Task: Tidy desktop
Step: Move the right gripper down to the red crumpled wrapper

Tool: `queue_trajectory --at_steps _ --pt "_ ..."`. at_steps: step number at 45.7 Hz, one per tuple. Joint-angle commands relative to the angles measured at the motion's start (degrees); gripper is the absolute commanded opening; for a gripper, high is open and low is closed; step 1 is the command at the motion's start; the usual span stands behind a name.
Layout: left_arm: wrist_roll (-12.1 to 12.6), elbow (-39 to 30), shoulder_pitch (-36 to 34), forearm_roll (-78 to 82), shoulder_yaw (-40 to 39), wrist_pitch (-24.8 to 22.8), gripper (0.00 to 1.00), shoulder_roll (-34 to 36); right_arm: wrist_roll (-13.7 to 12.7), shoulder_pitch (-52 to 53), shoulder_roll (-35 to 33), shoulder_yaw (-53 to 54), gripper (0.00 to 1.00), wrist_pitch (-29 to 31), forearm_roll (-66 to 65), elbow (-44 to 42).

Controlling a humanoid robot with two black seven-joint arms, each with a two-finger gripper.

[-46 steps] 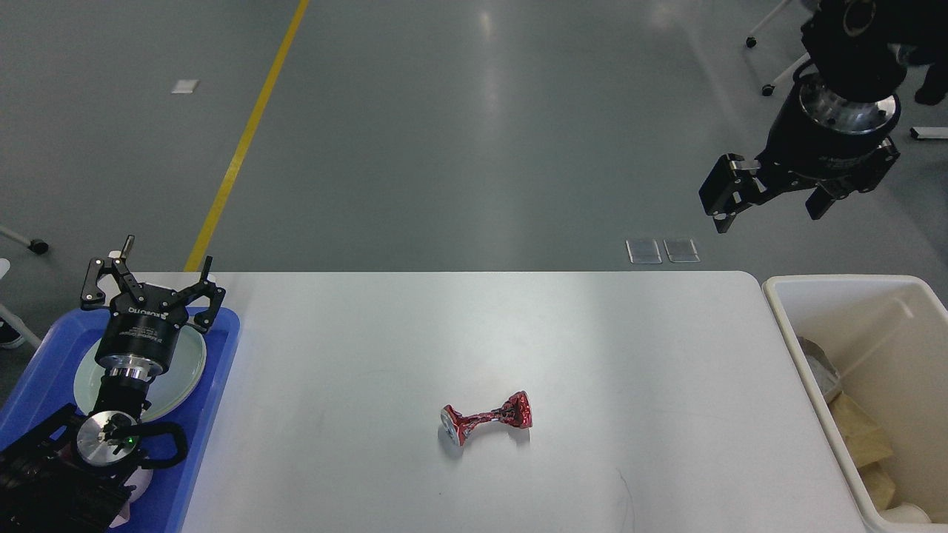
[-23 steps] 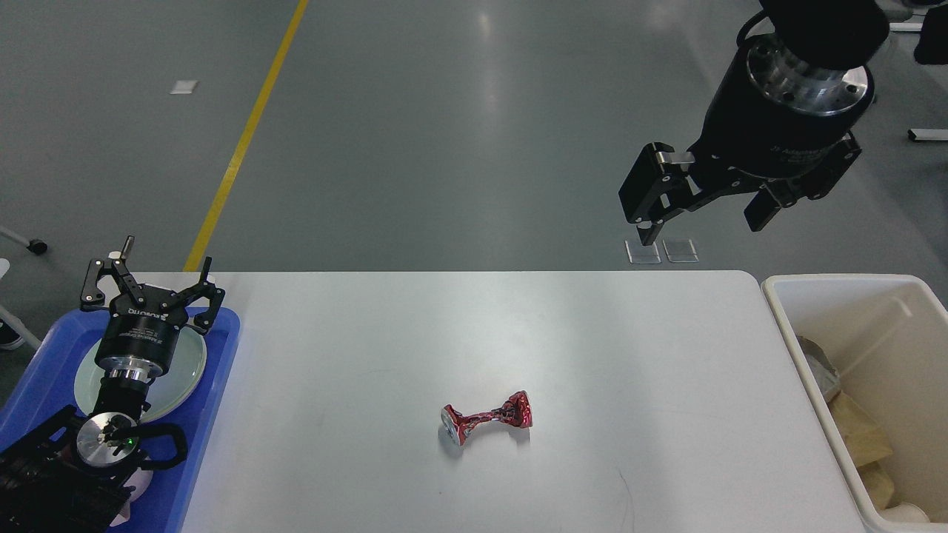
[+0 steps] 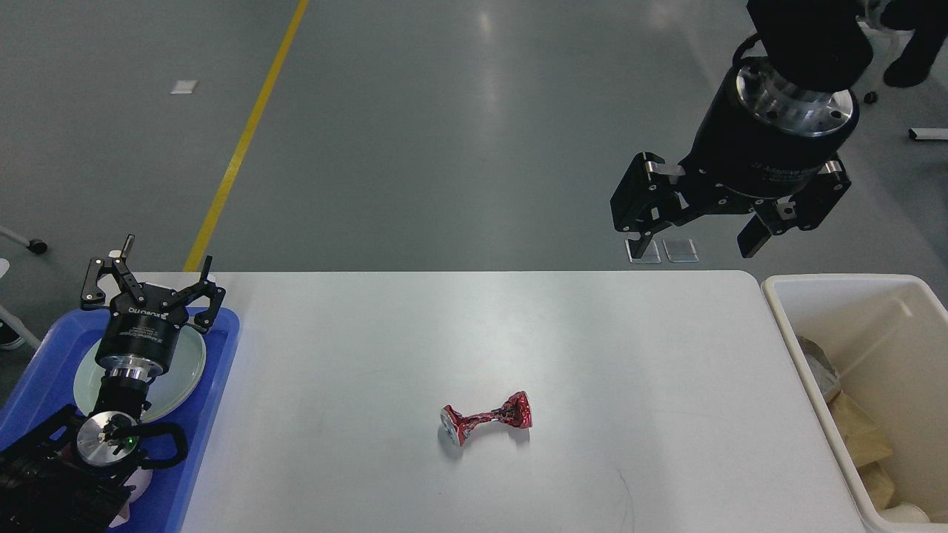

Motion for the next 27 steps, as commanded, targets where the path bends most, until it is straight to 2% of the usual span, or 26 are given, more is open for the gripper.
queue_trajectory --at_steps 1,9,15,20,23,27 --pt "0.00 0.00 0.00 0.00 0.00 0.00 0.98 0.00 0.02 -1.33 0.07 0.55 1.00 0.00 0.43 -0.13" --pt "0.00 0.00 0.00 0.00 0.00 0.00 0.98 0.00 0.02 -3.88 -0.10 1.78 1.00 -0.42 2.18 -0.74" --pt "0.00 0.00 0.00 0.00 0.00 0.00 0.98 0.00 -0.07 -7.39 -0.19 2.31 1.00 -2.88 17.37 -0.83" --pt "0.00 0.00 0.00 0.00 0.00 0.00 0.98 0.00 -0.07 -11.26 -0.02 2.48 1.00 -7.53 28.01 -0.57" --pt "0.00 0.00 0.00 0.00 0.00 0.00 0.98 0.00 -0.15 -14.86 0.07 2.57 0.96 -10.43 34.25 -0.57" --pt "0.00 0.00 0.00 0.00 0.00 0.00 0.98 0.00 -0.15 -20.48 0.60 4.67 0.85 -15.08 37.86 -0.83"
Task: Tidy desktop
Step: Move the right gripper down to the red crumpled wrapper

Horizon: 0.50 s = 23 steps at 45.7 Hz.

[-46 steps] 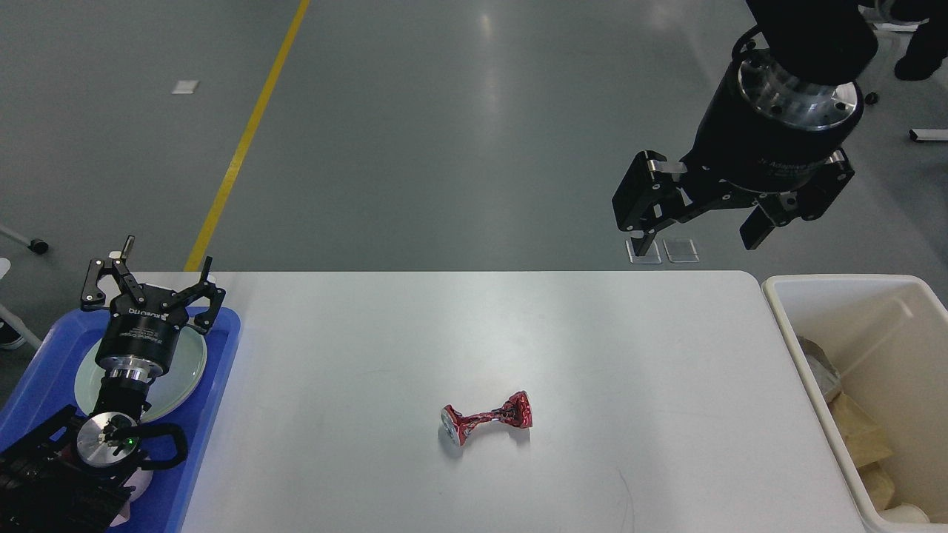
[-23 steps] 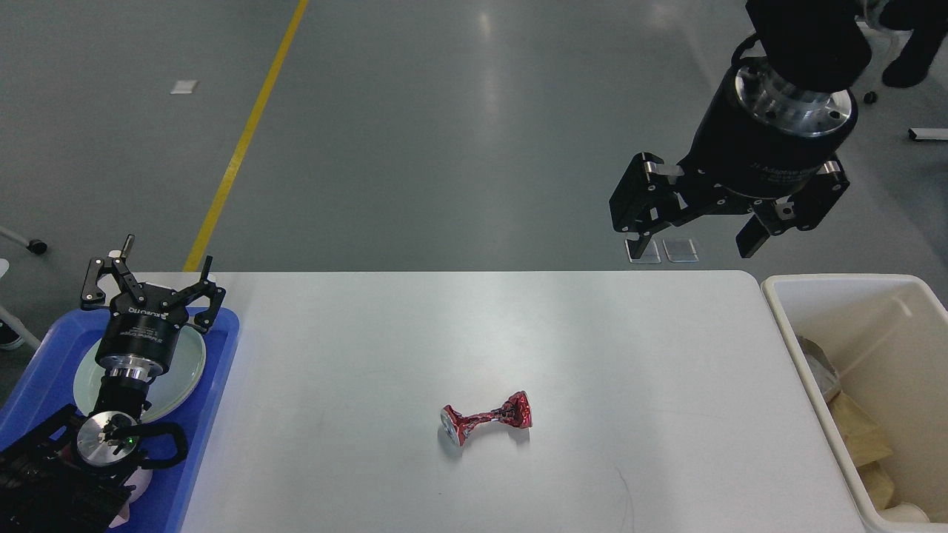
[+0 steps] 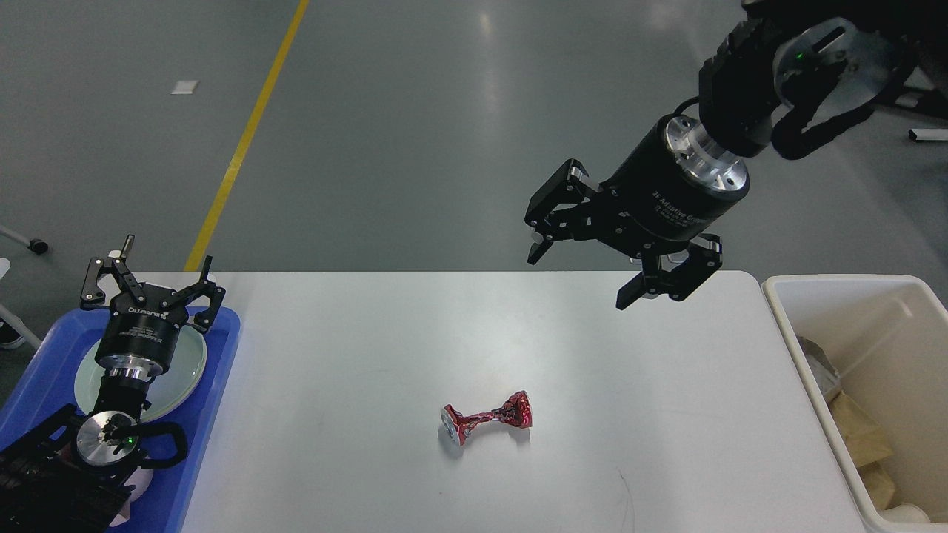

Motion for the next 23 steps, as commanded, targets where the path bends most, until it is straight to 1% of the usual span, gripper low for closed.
queue_trajectory --at_steps 1,4,7,17,20,23 --pt "0.00 0.01 0.00 0.00 0.01 0.00 0.98 0.00 -0.02 -8.45 0.68 3.29 0.85 -7.39 6.14 -0.25" --pt "0.00 0.01 0.00 0.00 0.01 0.00 0.98 0.00 -0.11 -13.38 0.86 7.16 0.86 -13.63 6.23 -0.25" --pt "0.00 0.01 0.00 0.00 0.01 0.00 0.98 0.00 -0.20 -17.86 0.86 9.89 0.89 -19.61 5.96 -0.25" --pt "0.00 0.01 0.00 0.00 0.01 0.00 0.98 0.00 -0.38 -33.50 0.86 19.91 0.89 -36.75 5.96 -2.71" --pt "0.00 0.01 0.00 0.00 0.01 0.00 0.98 0.00 -0.46 -37.46 1.03 22.37 0.90 -40.88 5.70 -5.16" --pt "0.00 0.01 0.00 0.00 0.01 0.00 0.98 0.00 -0.46 -40.80 3.04 23.26 0.91 -44.31 4.30 -7.54"
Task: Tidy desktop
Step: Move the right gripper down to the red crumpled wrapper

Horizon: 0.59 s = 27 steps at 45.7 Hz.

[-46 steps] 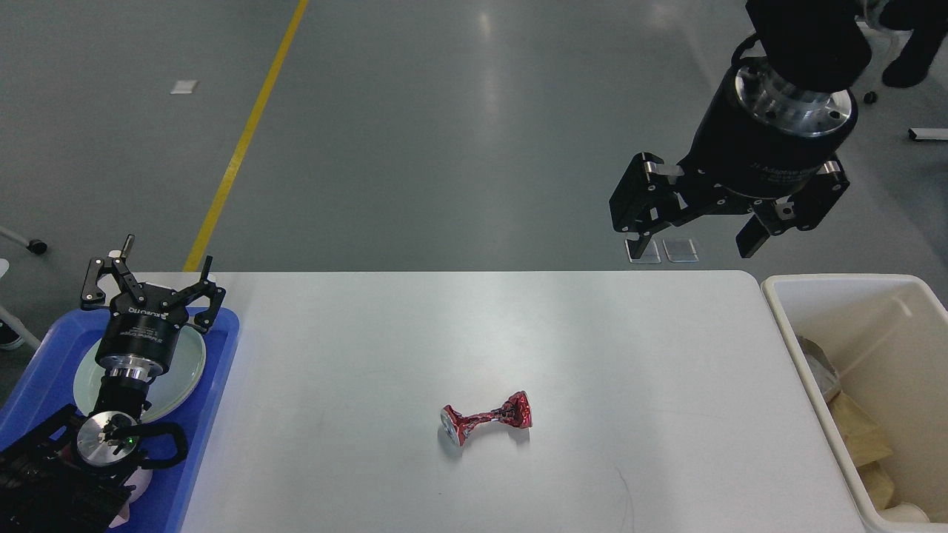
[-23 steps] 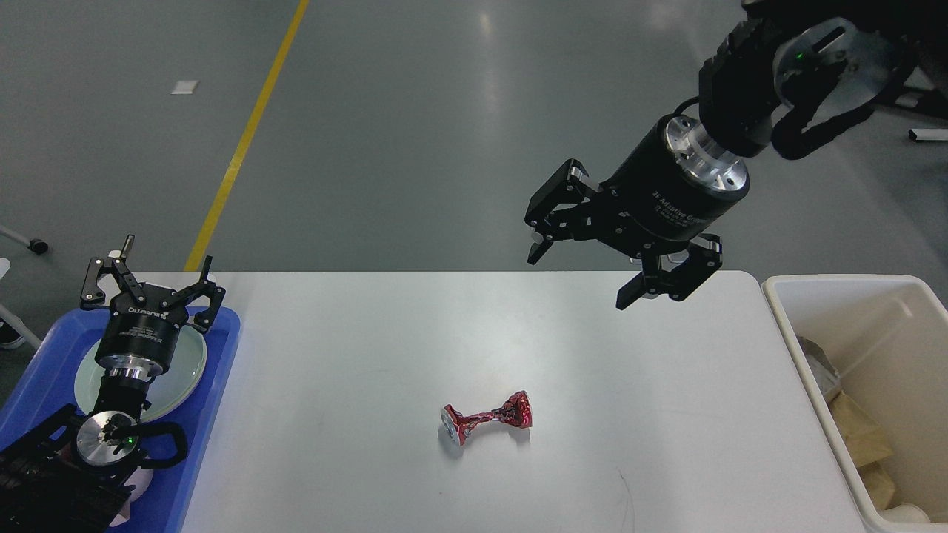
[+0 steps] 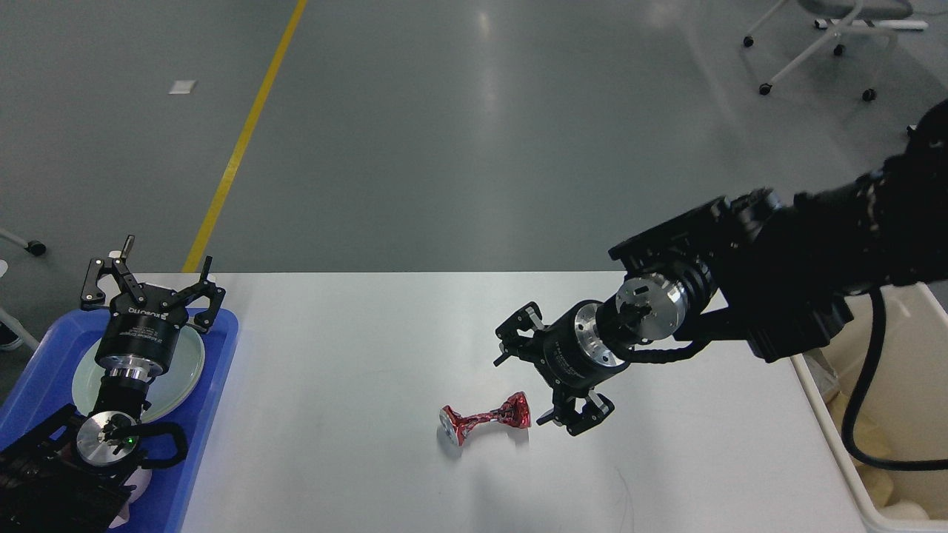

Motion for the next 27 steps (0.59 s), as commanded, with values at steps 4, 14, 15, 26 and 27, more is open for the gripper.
queue_trajectory --at_steps 4,14,15,26,27 --pt "0.00 0.00 0.00 0.00 0.00 0.00 0.98 0.00 -0.06 -9.72 6.55 2.73 0.95 -9.39 -2.98 -8.11" --pt "0.00 0.00 0.00 0.00 0.00 0.00 0.98 0.00 -0.06 -20.89 10.77 5.45 0.98 -10.02 -2.80 -21.21" --pt "0.00 0.00 0.00 0.00 0.00 0.00 0.98 0.00 -0.06 -21.51 11.04 5.63 0.98 -10.10 -2.89 -22.27" --pt "0.00 0.00 0.00 0.00 0.00 0.00 0.98 0.00 0.03 -29.77 13.50 5.72 0.96 -10.10 -3.24 -33.08" --pt "0.00 0.00 0.00 0.00 0.00 0.00 0.98 0.00 0.03 -30.30 13.68 5.63 0.95 -10.10 -3.24 -33.78"
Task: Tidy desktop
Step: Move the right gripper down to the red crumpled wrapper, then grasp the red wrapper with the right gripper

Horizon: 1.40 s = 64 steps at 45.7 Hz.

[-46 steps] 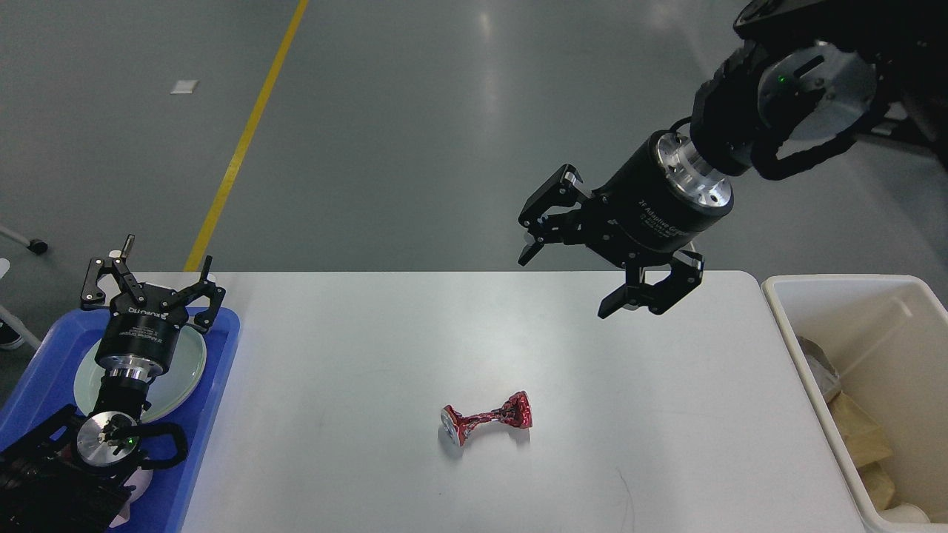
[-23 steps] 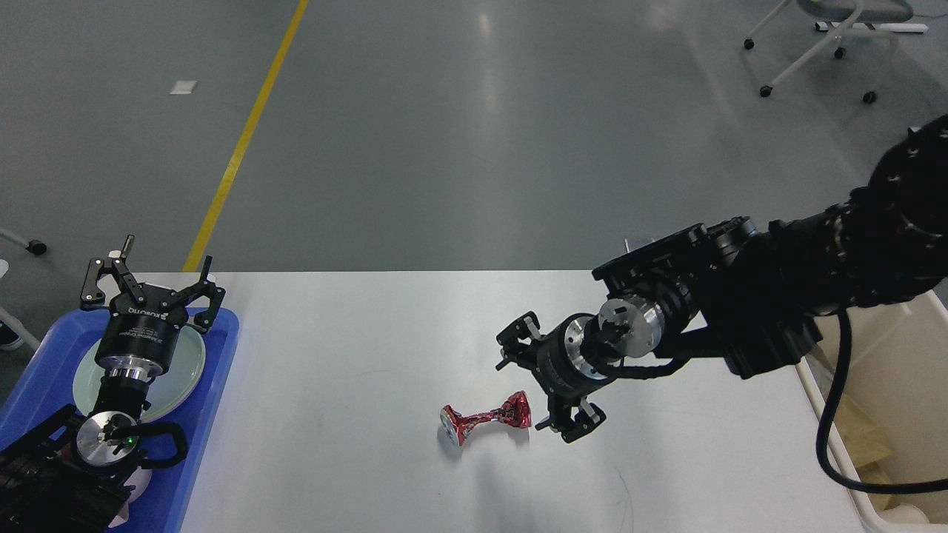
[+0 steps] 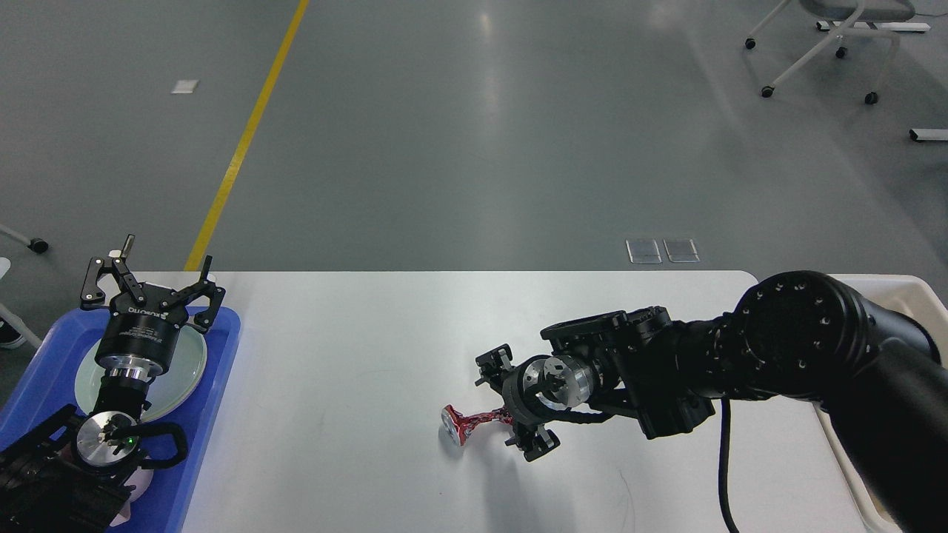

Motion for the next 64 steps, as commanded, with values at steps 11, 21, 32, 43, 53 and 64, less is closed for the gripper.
queue_trajectory --at_steps 11,21,32,43,53,64 --pt "0.00 0.00 0.00 0.00 0.00 0.00 0.98 0.00 0.09 -5.26 0.79 0.15 0.84 -0.06 -0.03 -6.94" --pt "0.00 0.00 0.00 0.00 0.00 0.00 0.98 0.00 0.09 -6.31 0.79 0.15 0.78 0.03 0.06 -7.47" --pt "0.00 0.00 0.00 0.00 0.00 0.00 0.98 0.00 0.09 -6.93 0.79 1.47 0.62 0.12 0.15 -7.47" --pt "0.00 0.00 0.00 0.00 0.00 0.00 0.98 0.00 -0.09 -7.28 0.70 3.49 0.35 0.38 0.23 -7.29" --pt "0.00 0.00 0.00 0.00 0.00 0.00 0.98 0.00 -0.18 -7.36 0.79 3.49 0.29 0.38 -0.03 -7.47" --pt "0.00 0.00 0.00 0.00 0.00 0.00 0.98 0.00 -0.18 -7.89 0.79 3.41 0.29 0.12 -0.03 -7.47"
